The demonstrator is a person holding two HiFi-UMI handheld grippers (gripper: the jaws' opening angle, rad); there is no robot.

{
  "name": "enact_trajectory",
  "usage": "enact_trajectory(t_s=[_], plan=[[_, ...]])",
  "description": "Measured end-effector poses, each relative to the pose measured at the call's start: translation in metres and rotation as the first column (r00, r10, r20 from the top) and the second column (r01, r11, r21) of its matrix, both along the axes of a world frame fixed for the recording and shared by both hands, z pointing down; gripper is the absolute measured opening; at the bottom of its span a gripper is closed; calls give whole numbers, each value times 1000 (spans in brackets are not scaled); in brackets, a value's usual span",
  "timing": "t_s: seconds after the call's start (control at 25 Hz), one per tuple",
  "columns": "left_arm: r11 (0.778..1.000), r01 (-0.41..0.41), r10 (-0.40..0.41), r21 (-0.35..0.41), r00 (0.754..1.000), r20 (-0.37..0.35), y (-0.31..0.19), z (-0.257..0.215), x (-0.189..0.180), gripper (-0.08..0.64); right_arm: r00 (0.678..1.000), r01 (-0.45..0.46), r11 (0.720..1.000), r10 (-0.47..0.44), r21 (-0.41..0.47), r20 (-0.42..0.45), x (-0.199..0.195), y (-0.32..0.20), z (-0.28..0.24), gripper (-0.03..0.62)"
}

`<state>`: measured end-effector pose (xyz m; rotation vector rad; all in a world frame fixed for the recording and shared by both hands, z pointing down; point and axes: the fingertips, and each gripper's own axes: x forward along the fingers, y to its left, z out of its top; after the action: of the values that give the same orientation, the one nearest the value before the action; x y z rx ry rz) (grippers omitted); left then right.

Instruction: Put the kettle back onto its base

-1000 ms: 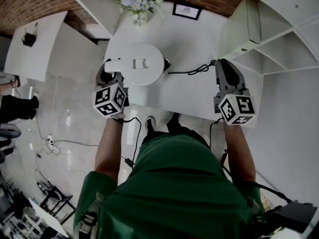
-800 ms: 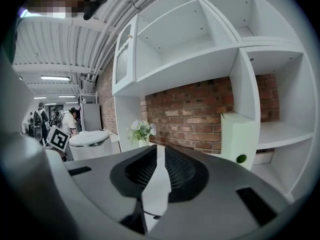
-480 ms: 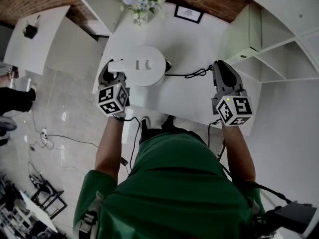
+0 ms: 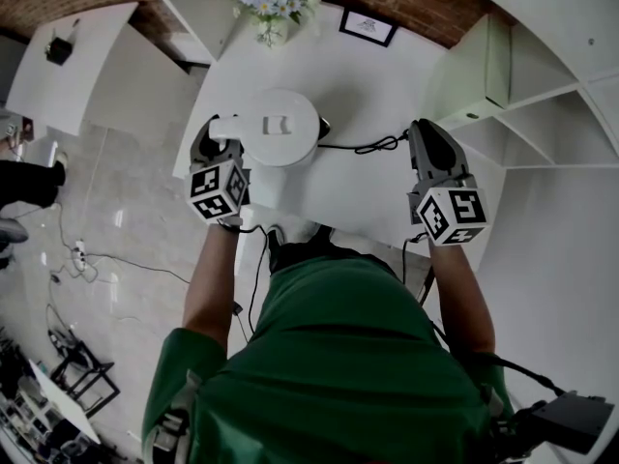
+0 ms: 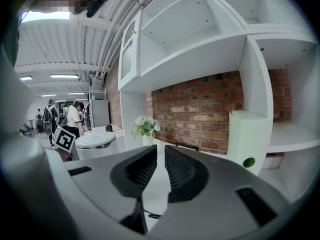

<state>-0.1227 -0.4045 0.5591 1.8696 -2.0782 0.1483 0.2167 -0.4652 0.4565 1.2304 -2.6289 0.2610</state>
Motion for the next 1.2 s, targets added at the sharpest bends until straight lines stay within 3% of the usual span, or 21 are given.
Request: enact_trajectory(t_s=[0.96, 1.2], plan=[[999, 32, -32, -26, 999, -6, 2, 24, -7, 170, 999, 42, 999, -42, -20, 12, -7, -4, 9, 64], [993, 10, -9, -119, 1000, 5, 20, 40, 0, 206, 997, 57, 998, -56, -19, 57, -16, -4, 8, 63]])
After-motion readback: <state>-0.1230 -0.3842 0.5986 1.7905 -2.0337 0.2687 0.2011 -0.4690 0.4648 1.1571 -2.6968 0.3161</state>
